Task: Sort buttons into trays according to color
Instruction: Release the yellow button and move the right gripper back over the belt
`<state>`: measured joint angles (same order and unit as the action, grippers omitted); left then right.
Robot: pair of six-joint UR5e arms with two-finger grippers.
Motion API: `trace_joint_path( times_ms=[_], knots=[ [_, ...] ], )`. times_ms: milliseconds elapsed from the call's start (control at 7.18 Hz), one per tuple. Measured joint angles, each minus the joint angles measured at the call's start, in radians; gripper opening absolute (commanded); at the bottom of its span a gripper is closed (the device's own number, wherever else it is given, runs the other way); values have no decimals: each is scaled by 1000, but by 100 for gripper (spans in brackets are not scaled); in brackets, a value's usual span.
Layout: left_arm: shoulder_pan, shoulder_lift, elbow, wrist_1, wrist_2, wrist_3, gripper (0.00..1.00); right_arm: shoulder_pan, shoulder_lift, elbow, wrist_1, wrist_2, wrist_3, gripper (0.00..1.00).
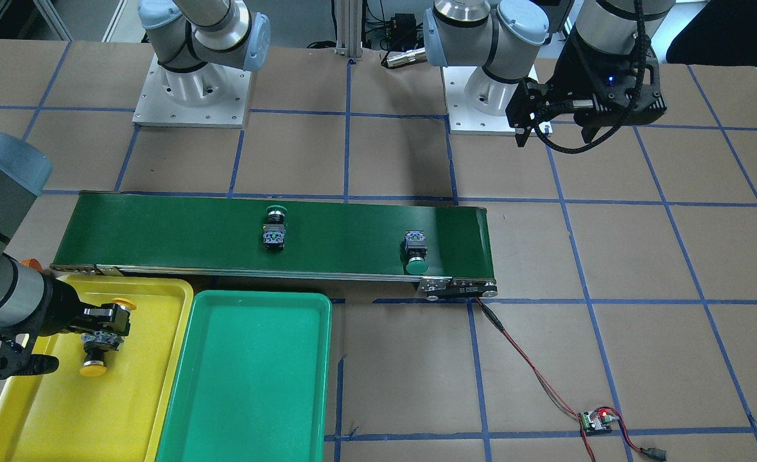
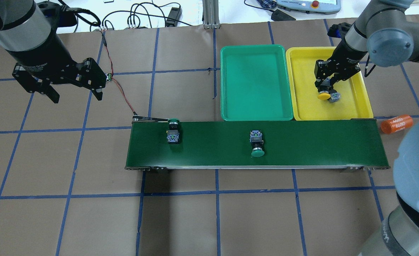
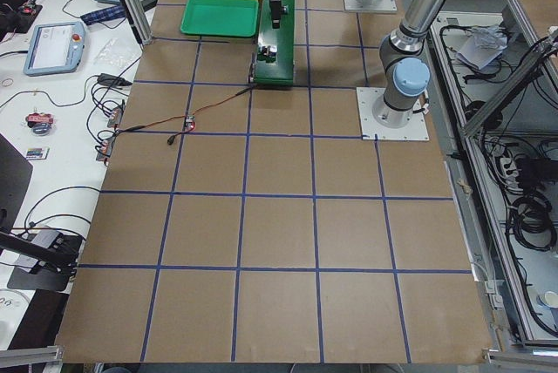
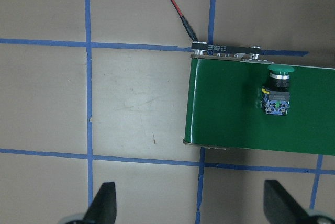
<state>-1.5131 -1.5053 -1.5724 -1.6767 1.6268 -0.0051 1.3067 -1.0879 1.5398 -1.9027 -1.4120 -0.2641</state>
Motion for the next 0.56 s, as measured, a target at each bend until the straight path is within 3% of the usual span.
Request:
trace_joint_path(
  times_ms=[557],
  knots=[
    [3,4,-1,-15,0,-8,100,-3,-103,22,126,-1,-9,100]
  ],
)
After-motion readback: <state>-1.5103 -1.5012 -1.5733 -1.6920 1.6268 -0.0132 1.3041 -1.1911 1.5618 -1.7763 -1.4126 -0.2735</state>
